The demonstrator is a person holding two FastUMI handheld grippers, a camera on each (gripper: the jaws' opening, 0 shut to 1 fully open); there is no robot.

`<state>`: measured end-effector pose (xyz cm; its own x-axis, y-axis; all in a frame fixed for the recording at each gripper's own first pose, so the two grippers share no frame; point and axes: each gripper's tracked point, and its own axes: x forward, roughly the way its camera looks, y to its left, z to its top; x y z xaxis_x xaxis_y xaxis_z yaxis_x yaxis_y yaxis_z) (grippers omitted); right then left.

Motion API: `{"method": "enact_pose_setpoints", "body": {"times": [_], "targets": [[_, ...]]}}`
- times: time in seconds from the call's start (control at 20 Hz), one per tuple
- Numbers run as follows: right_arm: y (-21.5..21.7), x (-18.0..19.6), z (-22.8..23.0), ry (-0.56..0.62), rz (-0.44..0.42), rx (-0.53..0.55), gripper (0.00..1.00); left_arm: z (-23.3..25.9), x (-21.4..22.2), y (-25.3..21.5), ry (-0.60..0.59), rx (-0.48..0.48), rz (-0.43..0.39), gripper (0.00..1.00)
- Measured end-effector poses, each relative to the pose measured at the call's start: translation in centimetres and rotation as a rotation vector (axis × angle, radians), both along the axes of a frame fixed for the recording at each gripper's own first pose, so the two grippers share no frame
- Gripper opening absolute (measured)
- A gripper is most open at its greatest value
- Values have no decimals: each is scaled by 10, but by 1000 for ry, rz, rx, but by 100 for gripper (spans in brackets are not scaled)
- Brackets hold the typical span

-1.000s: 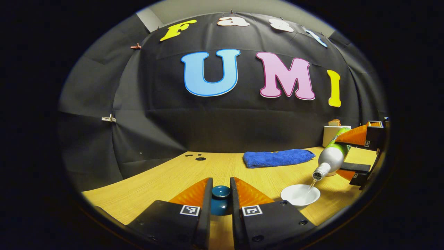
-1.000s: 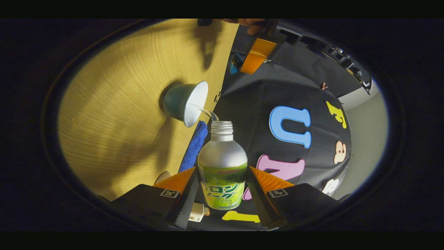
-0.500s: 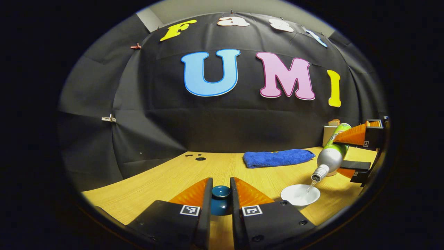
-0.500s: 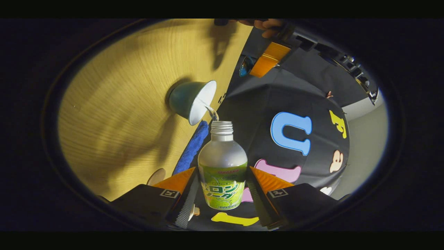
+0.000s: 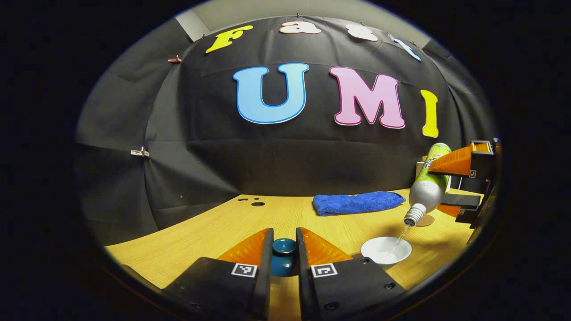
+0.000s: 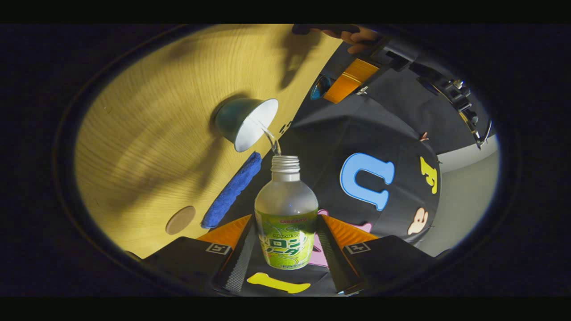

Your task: Open the teacup lid with one hand, grasp the water bottle and pour water into the teacup with the other hand; after pouring, place the water bottle on the coaster and then close the teacup lid.

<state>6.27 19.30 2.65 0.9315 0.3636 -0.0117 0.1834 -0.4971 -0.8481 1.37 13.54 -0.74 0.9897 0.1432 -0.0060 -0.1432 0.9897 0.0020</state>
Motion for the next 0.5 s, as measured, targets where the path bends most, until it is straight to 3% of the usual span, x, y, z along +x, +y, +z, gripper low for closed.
{"method": "enact_pose_setpoints", "body": {"times": [0.5], "targets": [[9, -1, 8, -81, 39, -103, 77, 0, -1, 1, 1, 0, 2, 30]]}}
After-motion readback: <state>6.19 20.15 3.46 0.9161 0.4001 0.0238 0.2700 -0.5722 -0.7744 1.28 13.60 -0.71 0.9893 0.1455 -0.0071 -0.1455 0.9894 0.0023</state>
